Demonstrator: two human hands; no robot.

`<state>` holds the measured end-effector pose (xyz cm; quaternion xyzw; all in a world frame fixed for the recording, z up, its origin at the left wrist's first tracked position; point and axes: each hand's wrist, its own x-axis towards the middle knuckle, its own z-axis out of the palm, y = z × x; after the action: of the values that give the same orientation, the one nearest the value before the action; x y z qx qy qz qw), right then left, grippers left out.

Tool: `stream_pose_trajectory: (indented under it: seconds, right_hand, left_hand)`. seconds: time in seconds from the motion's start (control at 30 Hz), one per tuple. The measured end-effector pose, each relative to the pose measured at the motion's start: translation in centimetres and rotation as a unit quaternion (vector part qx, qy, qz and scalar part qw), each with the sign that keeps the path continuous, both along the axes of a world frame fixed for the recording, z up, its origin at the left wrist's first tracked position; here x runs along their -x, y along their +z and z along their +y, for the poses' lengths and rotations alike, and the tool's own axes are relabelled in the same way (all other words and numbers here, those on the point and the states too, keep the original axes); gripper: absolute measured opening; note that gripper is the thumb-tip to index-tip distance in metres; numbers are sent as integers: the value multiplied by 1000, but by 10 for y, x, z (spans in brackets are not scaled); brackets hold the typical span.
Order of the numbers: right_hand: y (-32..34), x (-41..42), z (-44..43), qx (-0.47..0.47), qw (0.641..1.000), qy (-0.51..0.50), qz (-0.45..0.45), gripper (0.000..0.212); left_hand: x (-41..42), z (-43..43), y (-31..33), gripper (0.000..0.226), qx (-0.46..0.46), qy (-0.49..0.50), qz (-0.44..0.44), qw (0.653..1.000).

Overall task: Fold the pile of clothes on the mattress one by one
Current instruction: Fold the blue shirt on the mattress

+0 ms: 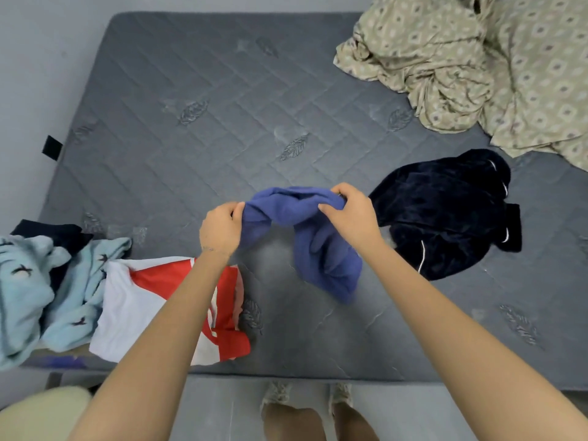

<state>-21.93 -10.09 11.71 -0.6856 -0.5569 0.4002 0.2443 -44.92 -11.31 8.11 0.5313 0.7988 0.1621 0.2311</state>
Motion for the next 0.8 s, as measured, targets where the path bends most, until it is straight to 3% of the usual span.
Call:
stream_pose_trajectory:
  seconds: [0.2, 0.4, 0.5, 0.6, 0.7, 0.8]
  right_hand:
    - [-69, 47, -13, 79, 995, -26, -53, 9]
    - [-120, 80, -26, 126, 990, 25, -61, 8]
    - [-146, 82, -39, 176, 982, 47, -50, 9]
    - [-168, 71, -44, 176, 983, 4, -57, 15]
    - [-186, 51, -42, 187, 980, -28, -68, 26]
    - [-204, 29, -40, 188, 976, -37, -100, 39]
  left_hand:
    - [47, 11, -70, 37, 99, -110, 19, 989]
    - [73, 21, -125, 36, 281, -190, 73, 938]
    - [73, 23, -140, 30, 278, -207, 57, 936]
    - [71, 23, -161, 21, 252, -238, -2, 938]
    - [59, 23, -179, 29, 221, -252, -67, 940]
    - [38, 22, -193, 40, 214, -284, -76, 932]
